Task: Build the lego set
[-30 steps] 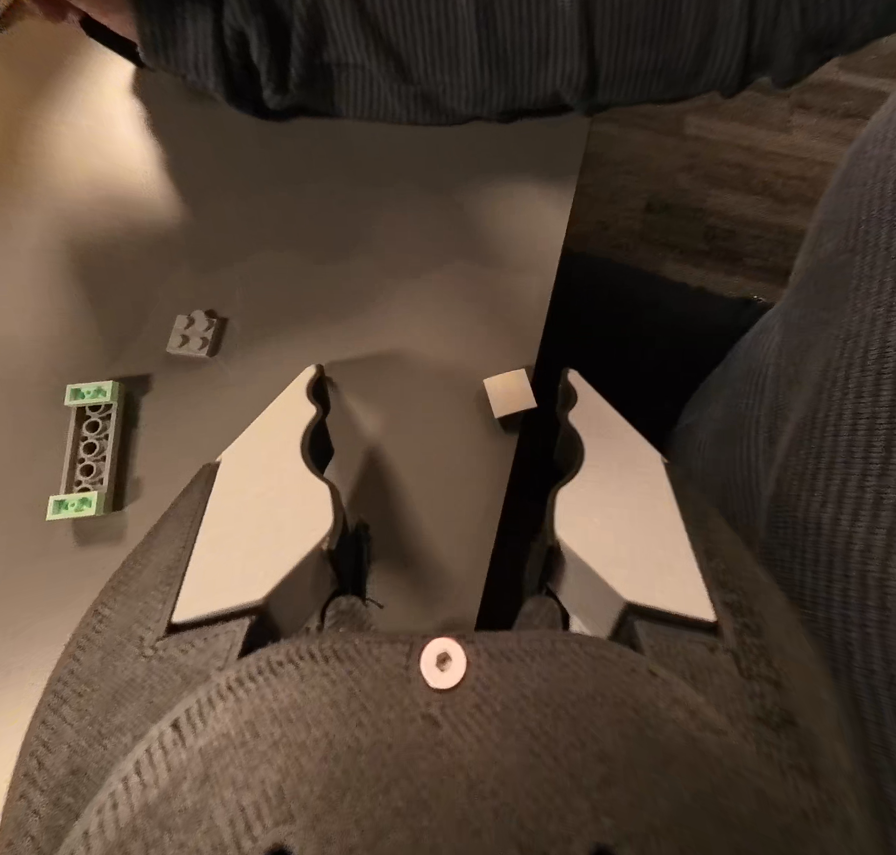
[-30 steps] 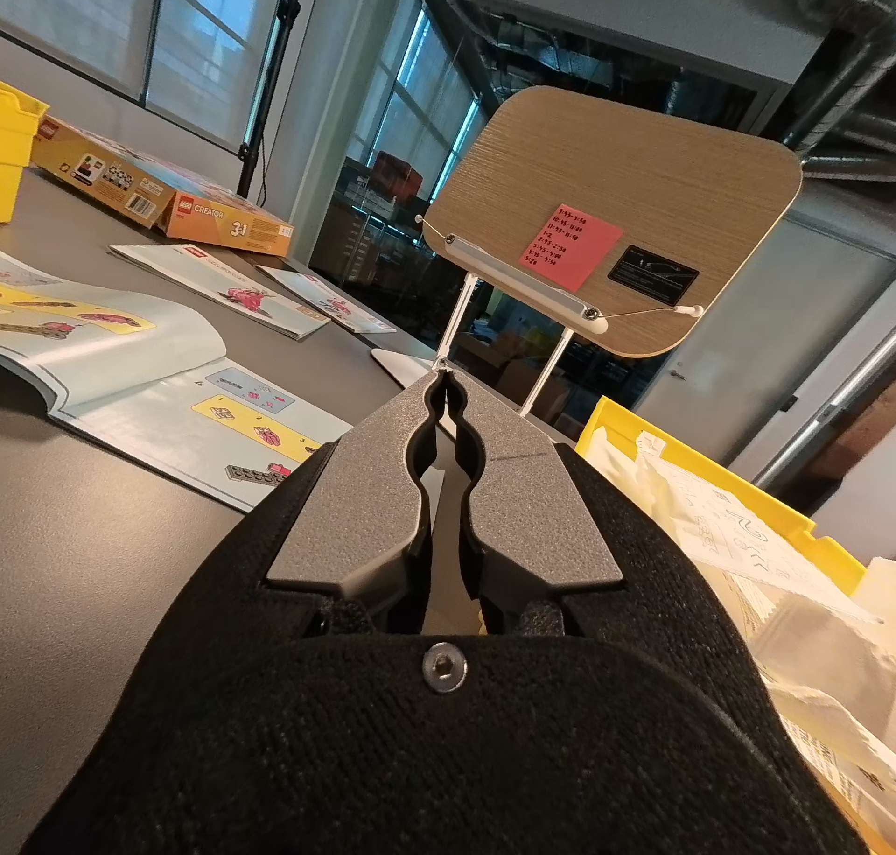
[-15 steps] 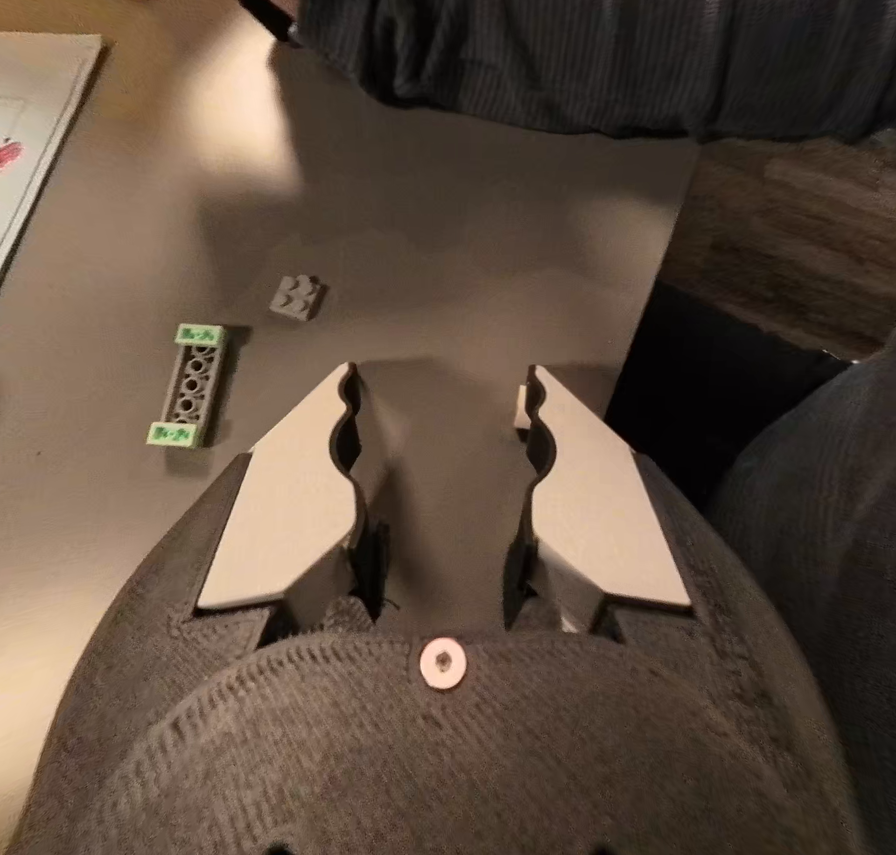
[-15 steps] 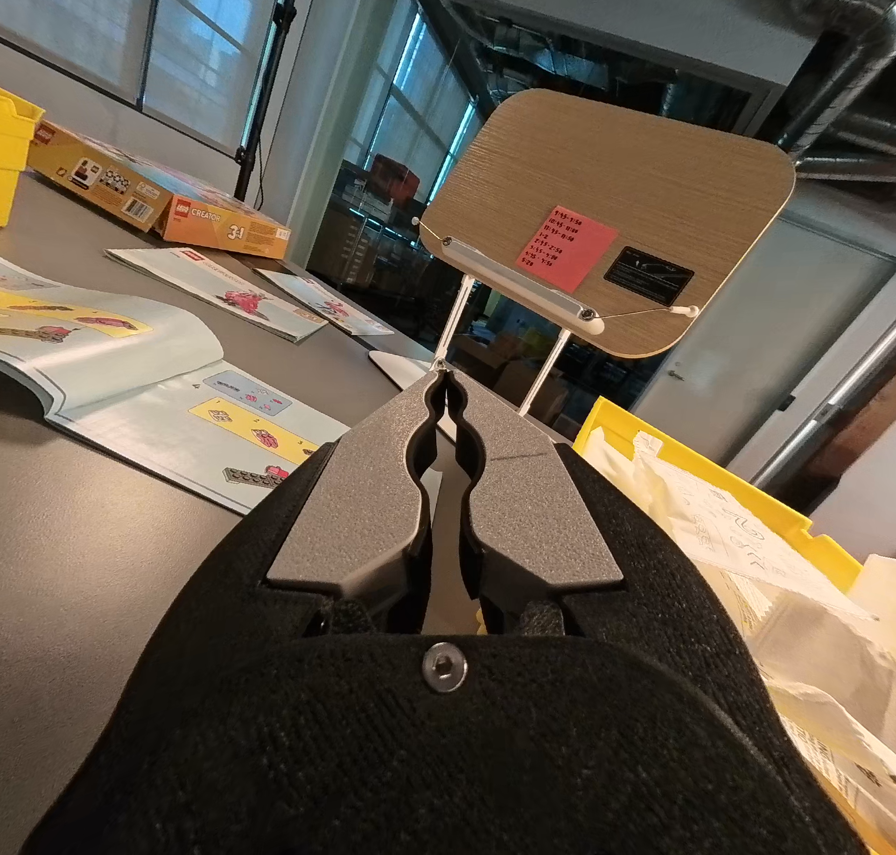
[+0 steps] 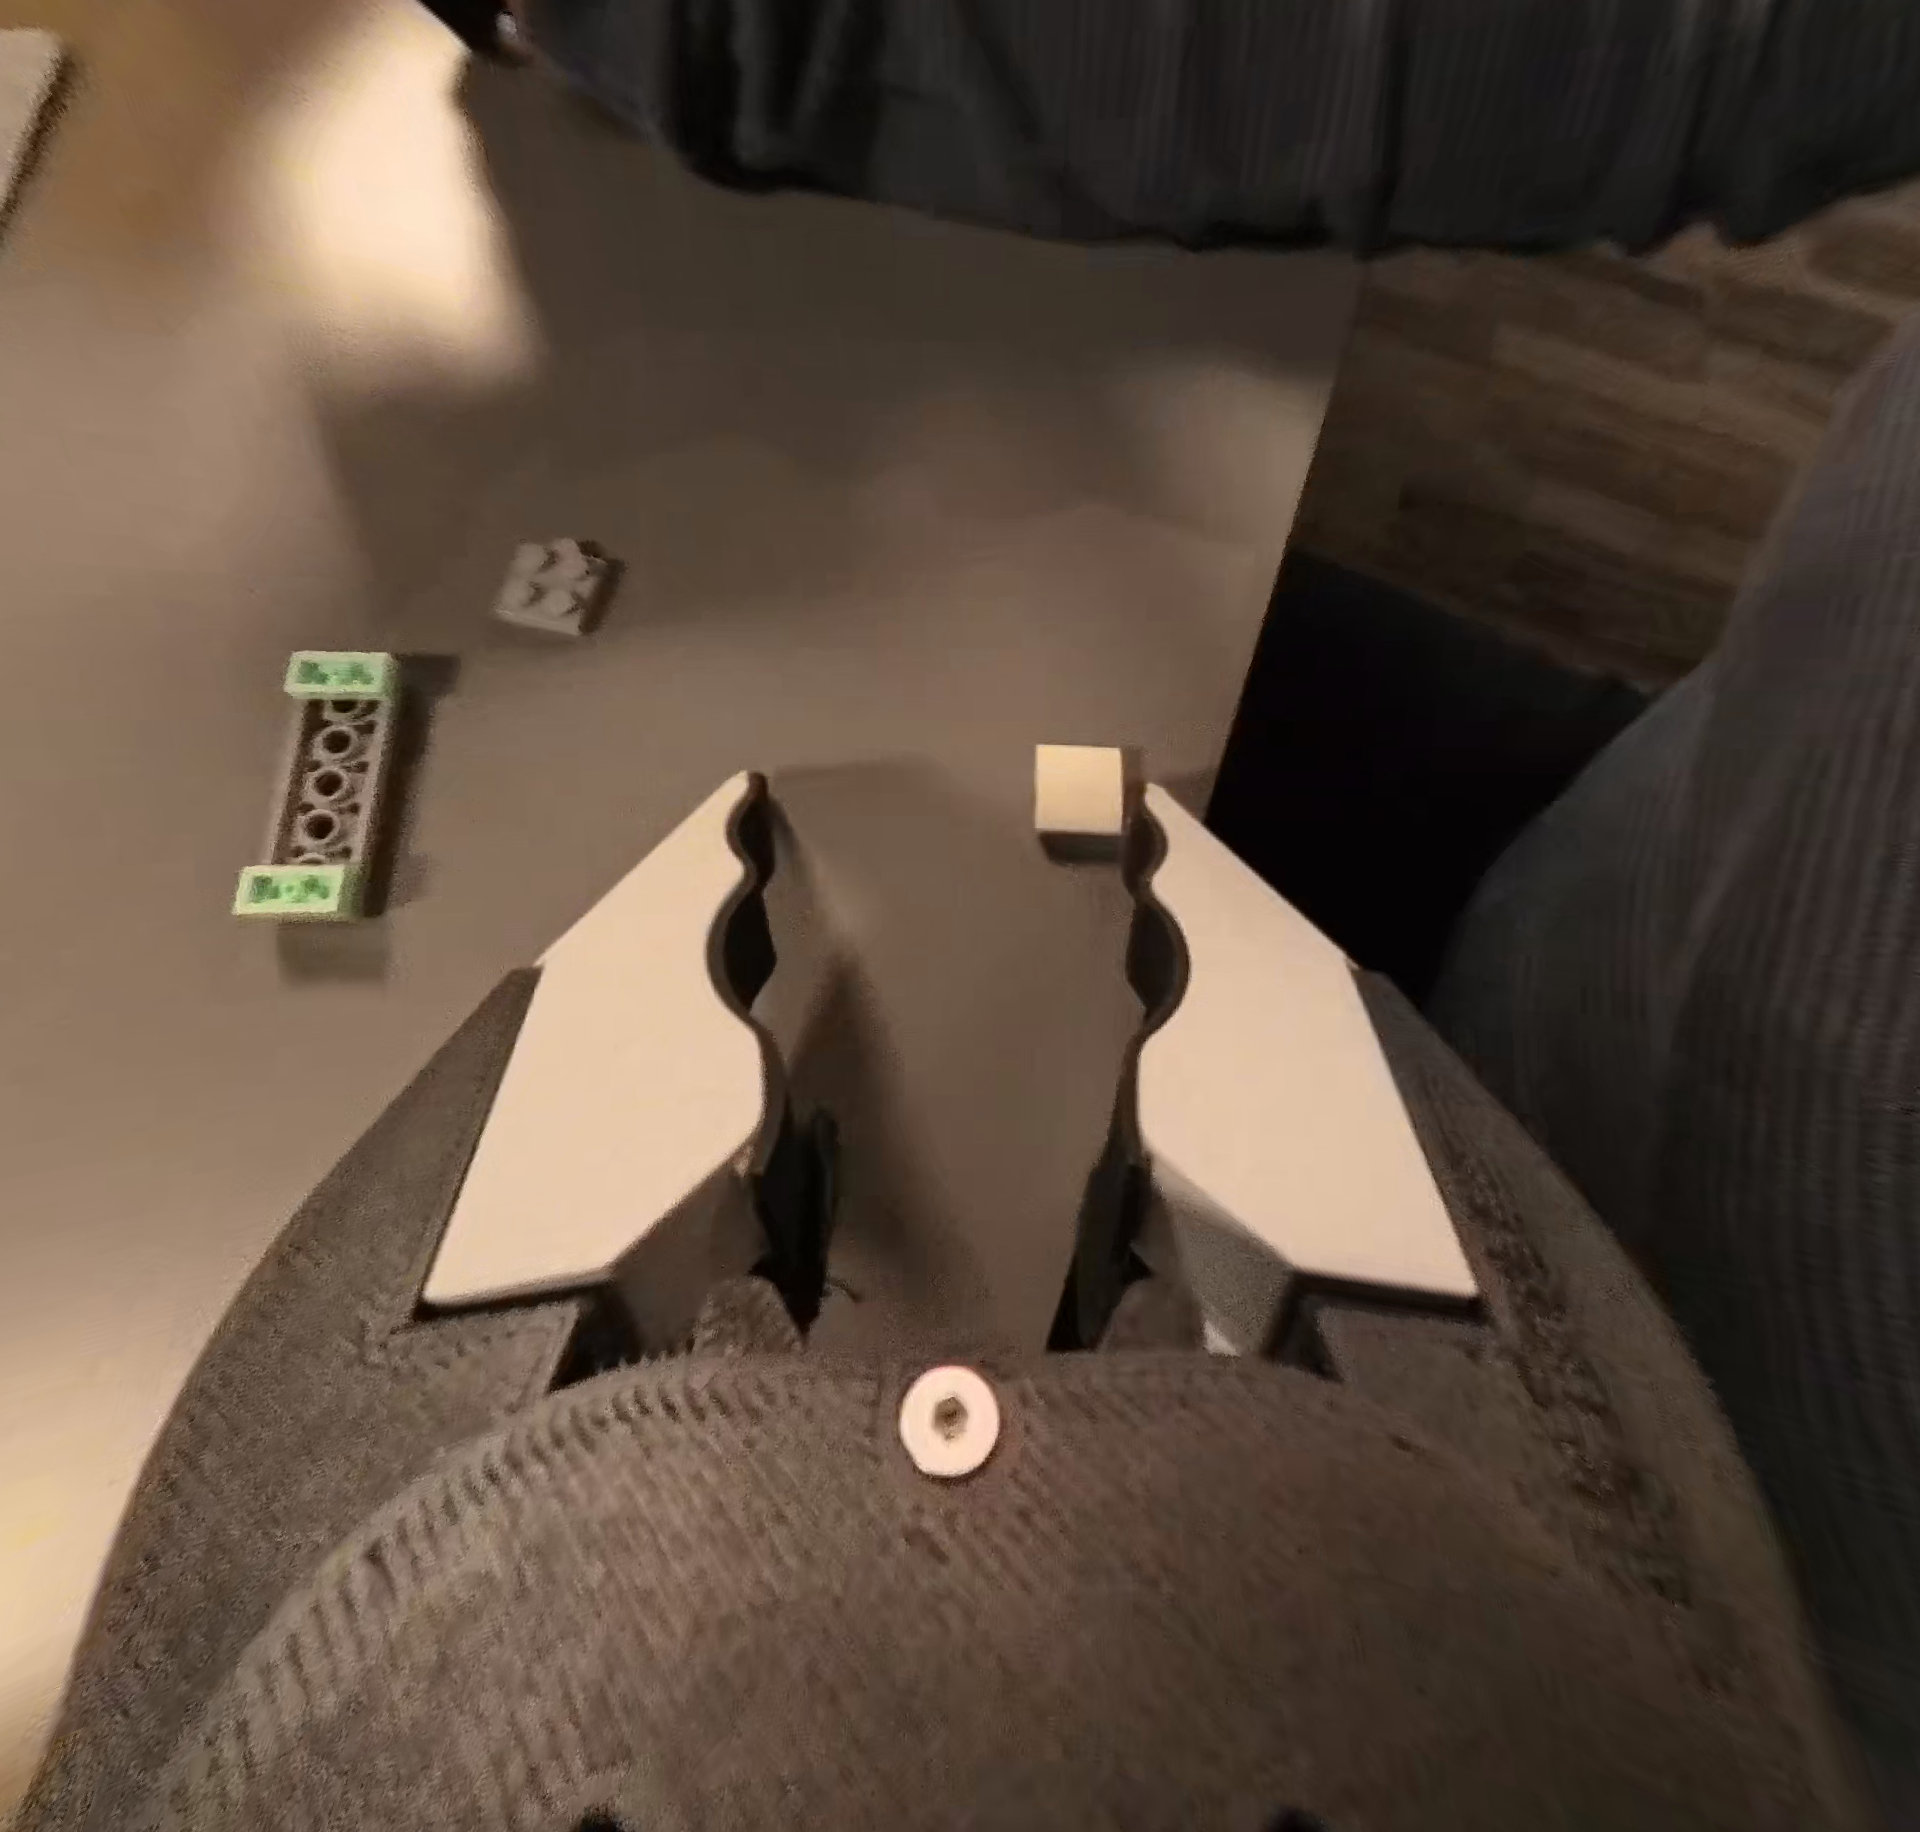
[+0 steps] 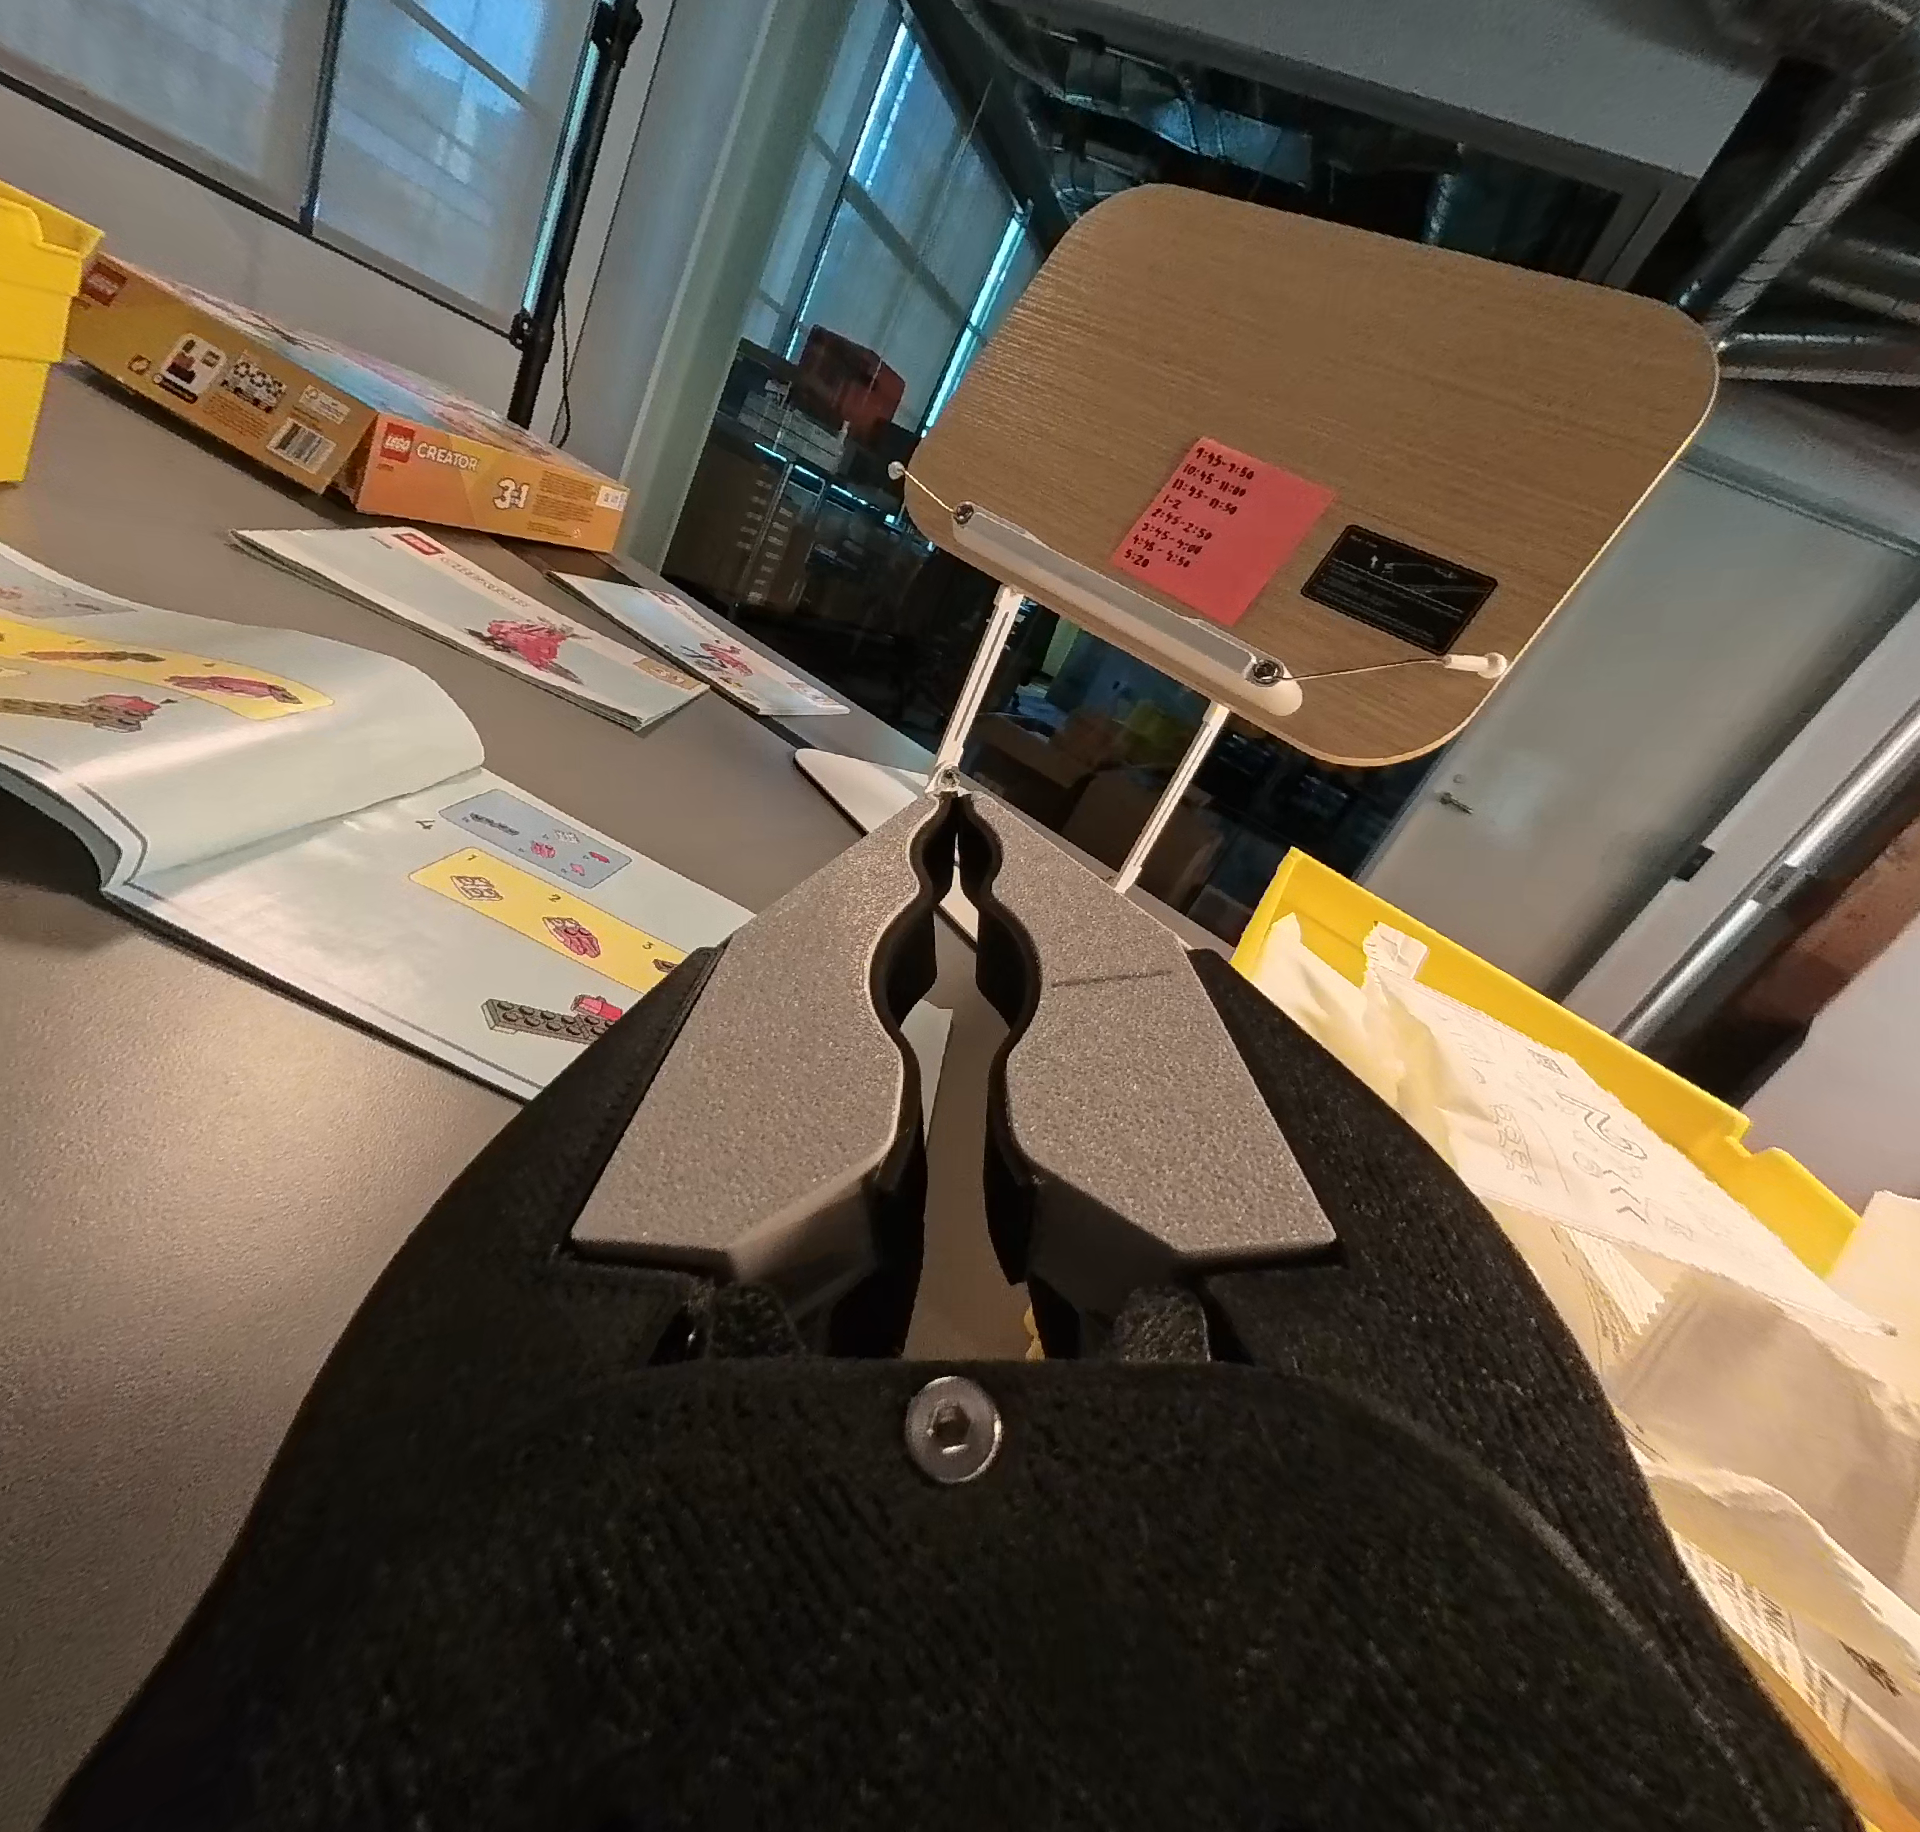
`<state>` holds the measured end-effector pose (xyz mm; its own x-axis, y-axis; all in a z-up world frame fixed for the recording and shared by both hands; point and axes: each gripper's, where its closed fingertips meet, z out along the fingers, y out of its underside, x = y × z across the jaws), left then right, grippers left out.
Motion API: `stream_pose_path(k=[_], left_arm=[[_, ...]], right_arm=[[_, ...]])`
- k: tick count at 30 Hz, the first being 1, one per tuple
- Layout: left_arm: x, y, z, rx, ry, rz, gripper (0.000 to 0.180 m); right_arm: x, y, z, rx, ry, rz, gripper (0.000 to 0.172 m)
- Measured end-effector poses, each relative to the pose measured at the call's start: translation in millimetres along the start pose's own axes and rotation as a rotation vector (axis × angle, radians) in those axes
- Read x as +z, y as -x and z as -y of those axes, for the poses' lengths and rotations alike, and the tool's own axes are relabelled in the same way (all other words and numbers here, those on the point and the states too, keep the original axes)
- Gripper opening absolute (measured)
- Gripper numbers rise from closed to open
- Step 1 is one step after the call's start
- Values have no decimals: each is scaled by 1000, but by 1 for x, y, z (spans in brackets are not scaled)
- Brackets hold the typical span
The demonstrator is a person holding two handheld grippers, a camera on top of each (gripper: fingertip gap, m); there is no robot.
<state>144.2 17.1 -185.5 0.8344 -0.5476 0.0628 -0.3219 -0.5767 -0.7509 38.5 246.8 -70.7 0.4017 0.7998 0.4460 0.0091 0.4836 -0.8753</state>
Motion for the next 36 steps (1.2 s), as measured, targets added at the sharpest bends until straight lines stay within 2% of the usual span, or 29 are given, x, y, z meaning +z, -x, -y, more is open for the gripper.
stream_pose_path(k=[5,11,16,21,26,29,31,32,36], left_arm=[[1,-9,0,67,10,-23,49],[1,-12,-1,80,7,-42,39],[1,-25,-2,137,8,-102,16],[1,-24,-1,135,7,-105,16],[0,-2,2,95,-12,21,15],[-7,23,17,-3,-109,143,15],[-16,36,30,-101,-218,182,15],[-22,41,37,-157,-280,172,15],[-43,47,59,-394,-525,-37,15]], right_arm=[[0,0,0,0,1,2,0],[0,1,0,1,1,5,0],[0,0,-1,4,2,4,0],[1,0,-1,3,2,6,0],[1,0,-1,5,1,5,0],[1,2,-1,4,2,17,0],[1,12,2,20,-3,83,0],[0,23,4,45,-4,169,0],[-25,77,28,268,-44,633,0]])
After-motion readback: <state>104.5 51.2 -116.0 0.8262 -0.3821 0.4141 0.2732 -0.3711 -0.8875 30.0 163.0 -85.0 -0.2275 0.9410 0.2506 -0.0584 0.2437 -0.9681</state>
